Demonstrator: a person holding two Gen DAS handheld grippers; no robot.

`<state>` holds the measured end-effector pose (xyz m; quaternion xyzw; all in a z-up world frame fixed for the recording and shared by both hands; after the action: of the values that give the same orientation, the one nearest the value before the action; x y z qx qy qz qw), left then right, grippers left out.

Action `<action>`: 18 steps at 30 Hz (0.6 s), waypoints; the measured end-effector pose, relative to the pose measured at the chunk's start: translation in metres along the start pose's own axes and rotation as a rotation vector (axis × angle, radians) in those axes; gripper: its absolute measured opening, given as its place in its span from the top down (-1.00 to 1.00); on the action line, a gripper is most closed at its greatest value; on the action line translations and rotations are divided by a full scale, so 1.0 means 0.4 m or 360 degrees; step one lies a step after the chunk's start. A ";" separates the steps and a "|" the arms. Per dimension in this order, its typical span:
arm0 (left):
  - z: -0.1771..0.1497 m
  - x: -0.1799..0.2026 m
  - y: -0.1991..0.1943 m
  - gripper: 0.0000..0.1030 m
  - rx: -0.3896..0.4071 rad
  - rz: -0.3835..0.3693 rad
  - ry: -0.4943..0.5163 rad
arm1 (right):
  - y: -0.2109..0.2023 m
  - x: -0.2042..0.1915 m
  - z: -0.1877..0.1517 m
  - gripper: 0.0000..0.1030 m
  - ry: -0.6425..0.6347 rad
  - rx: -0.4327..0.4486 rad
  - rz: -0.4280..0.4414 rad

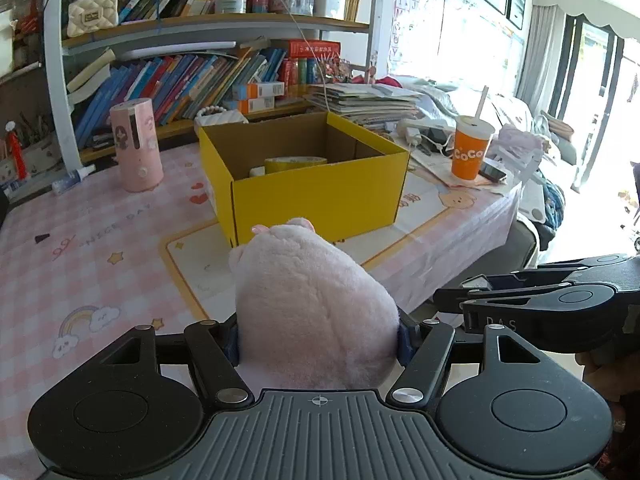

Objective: Organize objects
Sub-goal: 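Carry the pink plush and medicine box with both grippers over the yellow box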

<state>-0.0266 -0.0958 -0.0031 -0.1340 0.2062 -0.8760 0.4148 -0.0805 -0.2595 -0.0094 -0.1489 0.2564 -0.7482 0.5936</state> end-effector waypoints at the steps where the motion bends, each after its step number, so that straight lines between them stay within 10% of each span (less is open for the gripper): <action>1: 0.004 0.001 0.008 -0.31 -0.0001 0.0001 0.0002 | 0.006 0.004 0.004 0.45 0.0000 -0.0002 0.0002; 18: 0.125 0.007 0.135 -0.31 0.0132 0.0046 0.0047 | 0.131 0.083 0.136 0.45 -0.0005 0.0074 0.0041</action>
<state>0.0281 -0.1414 0.0155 -0.1007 0.1777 -0.8796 0.4296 -0.0174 -0.3113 0.0034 -0.1329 0.2401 -0.7459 0.6069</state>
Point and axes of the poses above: each gripper's, at about its wrist camera, not at the fingertips, and y roughly the way its jaws point, x to its right, z to its top, the point moved 1 cm from there along y, roughly the way its jaws point, and after that the axes turned 10 degrees about x, right-handed, at the moved point
